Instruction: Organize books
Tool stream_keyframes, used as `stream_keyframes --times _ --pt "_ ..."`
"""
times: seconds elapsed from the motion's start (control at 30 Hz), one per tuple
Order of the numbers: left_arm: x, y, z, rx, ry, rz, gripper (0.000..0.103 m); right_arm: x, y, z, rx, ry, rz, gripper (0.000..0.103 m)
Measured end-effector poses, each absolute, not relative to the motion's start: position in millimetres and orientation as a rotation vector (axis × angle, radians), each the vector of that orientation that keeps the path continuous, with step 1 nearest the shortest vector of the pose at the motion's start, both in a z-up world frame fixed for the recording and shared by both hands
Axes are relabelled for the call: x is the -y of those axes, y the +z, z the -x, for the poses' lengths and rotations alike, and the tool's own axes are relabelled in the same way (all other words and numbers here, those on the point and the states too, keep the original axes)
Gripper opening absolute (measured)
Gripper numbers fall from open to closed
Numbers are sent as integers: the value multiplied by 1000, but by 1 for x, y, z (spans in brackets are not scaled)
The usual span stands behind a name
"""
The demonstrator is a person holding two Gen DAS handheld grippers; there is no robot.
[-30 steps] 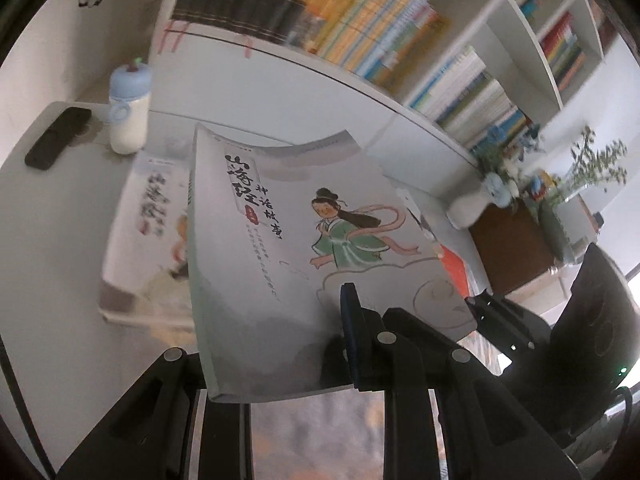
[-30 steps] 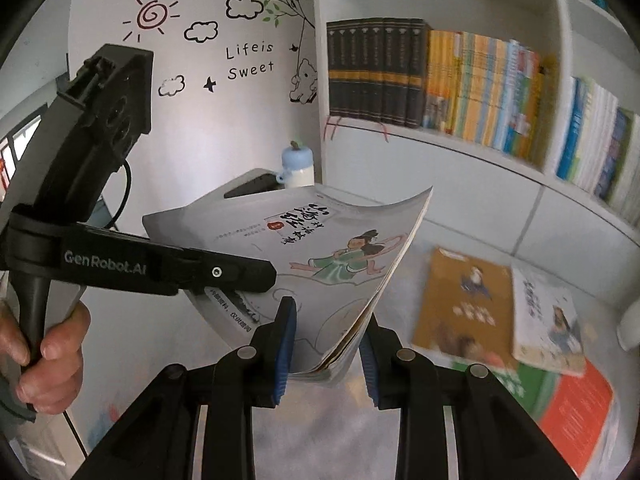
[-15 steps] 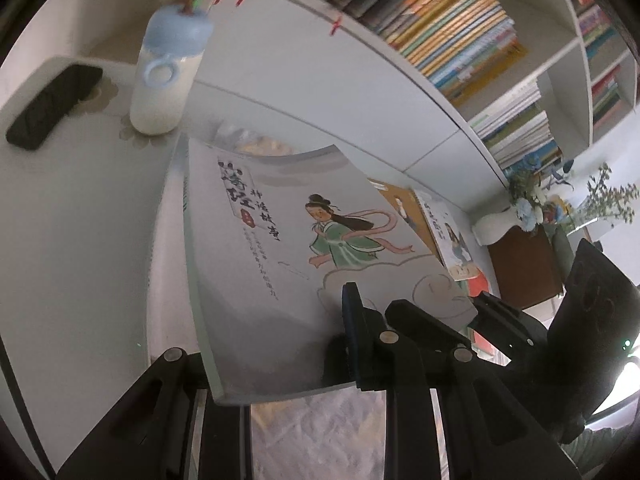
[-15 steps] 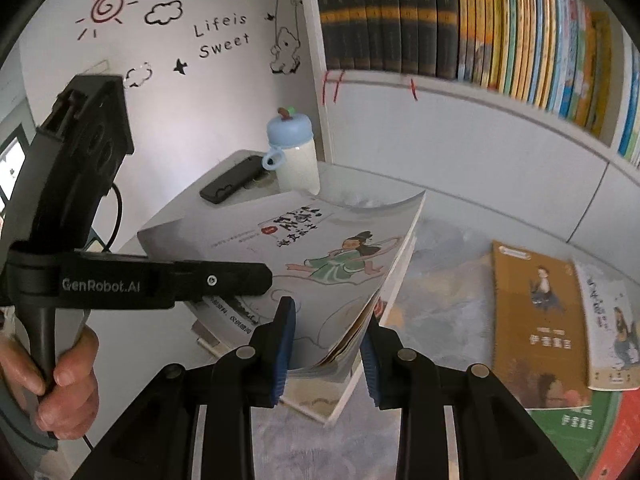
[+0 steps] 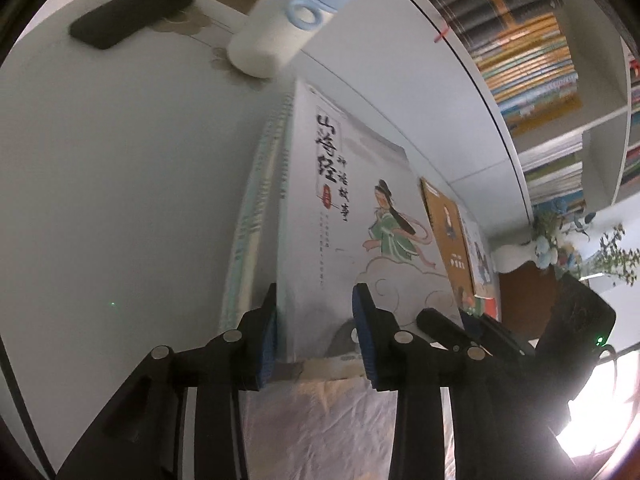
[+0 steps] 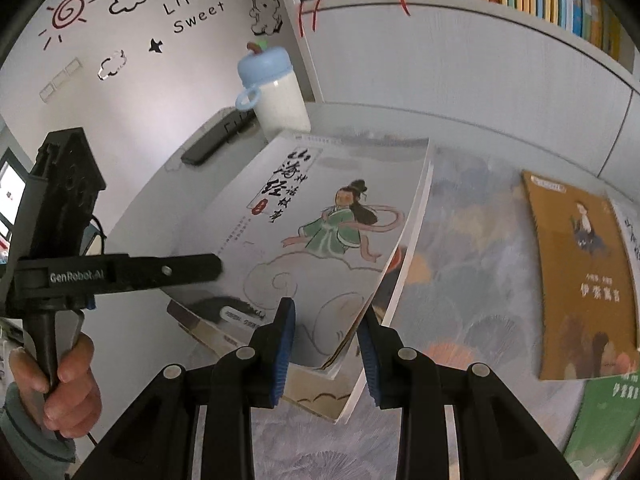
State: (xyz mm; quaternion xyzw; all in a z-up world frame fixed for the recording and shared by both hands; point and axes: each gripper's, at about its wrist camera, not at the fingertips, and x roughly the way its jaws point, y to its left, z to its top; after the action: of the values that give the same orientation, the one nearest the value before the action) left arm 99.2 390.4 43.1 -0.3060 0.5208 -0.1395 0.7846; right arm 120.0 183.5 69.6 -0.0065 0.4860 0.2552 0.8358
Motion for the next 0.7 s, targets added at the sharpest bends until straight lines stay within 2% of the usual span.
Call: stream_keyframes --times 0.43,0.7 --pt "-396 64 -69 -1123 -185 565 31 -171 65 -98 -1096 576 55 30" --pt "-348 92 -42 -1137 -212 443 33 -97 56 -37 -1171 512 18 33"
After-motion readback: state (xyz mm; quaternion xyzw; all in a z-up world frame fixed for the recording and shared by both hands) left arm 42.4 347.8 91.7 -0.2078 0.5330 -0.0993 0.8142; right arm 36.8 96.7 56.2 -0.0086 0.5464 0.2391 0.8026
